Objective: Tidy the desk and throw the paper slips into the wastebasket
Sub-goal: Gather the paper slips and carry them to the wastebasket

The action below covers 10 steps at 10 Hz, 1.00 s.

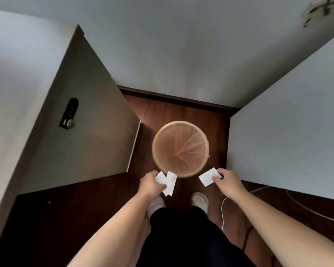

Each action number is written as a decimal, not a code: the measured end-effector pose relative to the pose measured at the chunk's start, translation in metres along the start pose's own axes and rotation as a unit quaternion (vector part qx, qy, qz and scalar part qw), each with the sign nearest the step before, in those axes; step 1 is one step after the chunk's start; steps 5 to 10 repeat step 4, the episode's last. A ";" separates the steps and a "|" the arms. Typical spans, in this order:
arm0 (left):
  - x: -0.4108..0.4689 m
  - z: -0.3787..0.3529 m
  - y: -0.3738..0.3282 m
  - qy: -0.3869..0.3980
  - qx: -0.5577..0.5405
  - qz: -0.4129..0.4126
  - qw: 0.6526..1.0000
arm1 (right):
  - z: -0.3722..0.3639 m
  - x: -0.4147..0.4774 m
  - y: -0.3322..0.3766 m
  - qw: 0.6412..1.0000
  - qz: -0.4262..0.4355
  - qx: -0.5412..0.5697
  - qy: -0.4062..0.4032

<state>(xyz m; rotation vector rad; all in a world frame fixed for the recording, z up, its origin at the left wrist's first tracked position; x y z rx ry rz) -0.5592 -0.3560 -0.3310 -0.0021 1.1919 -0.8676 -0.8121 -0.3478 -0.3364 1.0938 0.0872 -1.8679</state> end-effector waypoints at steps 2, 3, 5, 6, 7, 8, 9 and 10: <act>0.076 -0.027 -0.010 -0.008 -0.069 0.002 0.998 | -0.027 0.074 0.012 0.999 -0.011 0.046 -0.019; 0.092 -0.026 -0.020 0.009 -0.063 0.000 0.998 | -0.032 0.090 0.016 0.997 -0.031 0.067 0.010; 0.081 -0.017 -0.030 0.033 0.005 -0.011 0.999 | -0.029 0.081 0.012 0.997 -0.053 0.062 -0.002; 0.081 -0.017 -0.030 0.033 0.005 -0.011 0.999 | -0.029 0.081 0.012 0.997 -0.053 0.062 -0.002; 0.081 -0.017 -0.030 0.033 0.005 -0.011 0.999 | -0.029 0.081 0.012 0.997 -0.053 0.062 -0.002; 0.081 -0.017 -0.030 0.033 0.005 -0.011 0.999 | -0.029 0.081 0.012 0.997 -0.053 0.062 -0.002; 0.081 -0.017 -0.030 0.033 0.005 -0.011 0.999 | -0.029 0.081 0.012 0.997 -0.053 0.062 -0.002; 0.081 -0.017 -0.030 0.033 0.005 -0.011 0.999 | -0.029 0.081 0.012 0.997 -0.053 0.062 -0.002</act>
Point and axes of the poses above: each hand's wrist, its own x-axis towards the middle knuckle, its own z-axis out of the back of the hand, y = z × x, the point moved 4 cm from there along x, towards the middle knuckle, and after that the axes turned 5 degrees about -x, right-handed, at the moved point
